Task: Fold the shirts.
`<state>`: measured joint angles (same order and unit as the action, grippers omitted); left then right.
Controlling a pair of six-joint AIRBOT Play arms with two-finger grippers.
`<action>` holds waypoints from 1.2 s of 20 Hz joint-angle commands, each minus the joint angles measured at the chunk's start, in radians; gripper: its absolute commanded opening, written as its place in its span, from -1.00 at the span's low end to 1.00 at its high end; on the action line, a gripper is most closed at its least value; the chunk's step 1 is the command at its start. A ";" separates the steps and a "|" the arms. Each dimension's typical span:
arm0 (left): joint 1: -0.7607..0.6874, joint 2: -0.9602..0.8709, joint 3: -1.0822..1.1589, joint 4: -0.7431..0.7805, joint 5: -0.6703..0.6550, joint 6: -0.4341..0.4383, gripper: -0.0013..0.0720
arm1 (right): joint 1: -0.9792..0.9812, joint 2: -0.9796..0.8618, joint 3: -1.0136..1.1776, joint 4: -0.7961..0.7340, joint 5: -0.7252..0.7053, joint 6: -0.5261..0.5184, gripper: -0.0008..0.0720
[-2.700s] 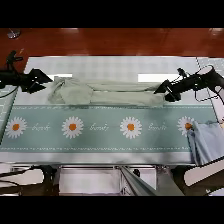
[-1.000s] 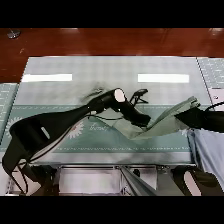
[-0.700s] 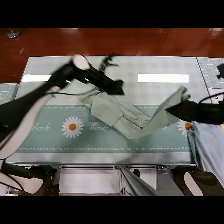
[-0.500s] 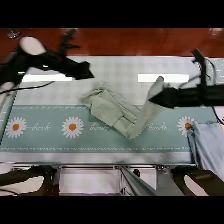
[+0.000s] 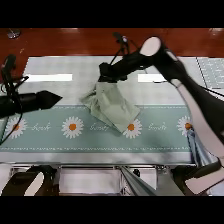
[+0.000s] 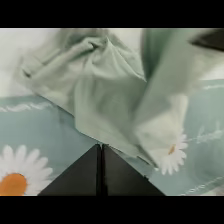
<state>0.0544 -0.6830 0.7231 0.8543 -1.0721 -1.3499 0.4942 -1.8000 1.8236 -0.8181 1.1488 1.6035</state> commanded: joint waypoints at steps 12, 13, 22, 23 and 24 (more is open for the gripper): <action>0.014 -0.008 -0.224 -0.050 0.099 0.064 -0.90 | -0.164 -0.145 0.220 0.065 0.363 -0.032 0.74; 0.014 -0.014 -0.224 -0.050 0.095 0.073 -0.90 | -0.219 -0.079 0.218 0.003 0.472 -0.068 0.74; 0.014 -0.028 -0.224 -0.050 0.096 0.082 -0.90 | -0.269 0.801 -1.058 -0.407 -0.286 0.322 0.74; 0.014 -0.029 -0.224 -0.051 0.097 0.082 -0.90 | -0.240 0.837 -1.196 -0.315 -0.415 0.368 0.74; 0.014 -0.031 -0.224 -0.051 0.096 0.082 -0.90 | -0.206 0.844 -1.300 -0.185 -0.522 0.367 0.74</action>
<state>0.0669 -0.7105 0.4995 0.8032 -0.9749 -1.2713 0.2382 -1.1107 0.9192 -1.1687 1.0222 1.8179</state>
